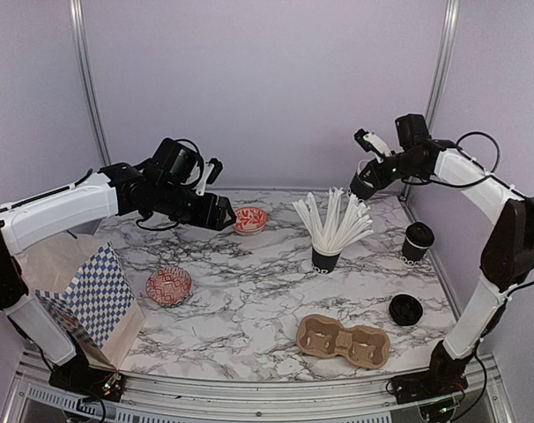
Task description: Pack the takeout coffee
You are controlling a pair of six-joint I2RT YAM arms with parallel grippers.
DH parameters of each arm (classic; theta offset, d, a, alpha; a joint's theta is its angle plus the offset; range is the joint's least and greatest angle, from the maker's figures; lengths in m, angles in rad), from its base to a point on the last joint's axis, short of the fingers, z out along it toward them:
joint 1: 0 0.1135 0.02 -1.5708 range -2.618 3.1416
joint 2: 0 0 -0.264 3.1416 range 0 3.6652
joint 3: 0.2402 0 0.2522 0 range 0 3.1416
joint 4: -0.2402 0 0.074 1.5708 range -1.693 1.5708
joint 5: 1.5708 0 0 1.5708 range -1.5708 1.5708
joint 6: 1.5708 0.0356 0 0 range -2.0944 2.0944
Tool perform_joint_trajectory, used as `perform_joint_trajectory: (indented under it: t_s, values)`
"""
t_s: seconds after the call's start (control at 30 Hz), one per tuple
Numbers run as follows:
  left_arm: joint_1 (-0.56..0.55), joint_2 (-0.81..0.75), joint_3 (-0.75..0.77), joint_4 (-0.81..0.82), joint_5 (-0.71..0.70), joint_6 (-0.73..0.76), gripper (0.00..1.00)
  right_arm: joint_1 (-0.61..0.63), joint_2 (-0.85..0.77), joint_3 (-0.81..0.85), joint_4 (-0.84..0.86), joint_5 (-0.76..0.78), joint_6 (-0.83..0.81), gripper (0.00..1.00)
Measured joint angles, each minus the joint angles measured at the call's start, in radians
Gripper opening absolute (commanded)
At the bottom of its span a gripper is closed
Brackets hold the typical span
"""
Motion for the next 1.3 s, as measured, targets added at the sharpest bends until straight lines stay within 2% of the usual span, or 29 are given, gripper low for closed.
perform_joint_trajectory:
  t_s: [0.17,0.27,0.37,0.4,0.6,0.77,1.07,1.3]
  values:
    - [0.000,0.001,0.029,-0.018,-0.091,0.005,0.98,0.075,-0.054,0.159,0.029,0.010,0.003,0.00]
    - [0.003,0.001,0.029,-0.023,-0.150,0.004,0.99,0.138,-0.074,0.224,0.042,-0.002,-0.006,0.00]
    - [0.007,0.000,0.029,-0.026,-0.200,0.005,0.99,0.255,-0.079,0.253,0.042,-0.019,-0.036,0.00]
    - [0.009,-0.002,0.029,-0.027,-0.214,0.006,0.99,0.272,-0.078,0.254,0.036,-0.024,-0.053,0.00]
    - [0.024,-0.030,0.029,-0.038,-0.280,0.013,0.97,0.572,-0.068,0.249,-0.051,-0.025,-0.192,0.00]
    - [0.039,-0.061,0.029,-0.039,-0.299,0.012,0.94,0.733,-0.068,0.193,-0.117,-0.025,-0.298,0.00]
    - [0.050,-0.066,0.029,-0.040,-0.296,0.010,0.91,0.852,-0.024,-0.021,-0.178,0.007,-0.381,0.00]
    - [0.051,-0.064,0.029,-0.040,-0.259,0.010,0.90,0.872,0.023,-0.088,-0.182,0.023,-0.394,0.00]
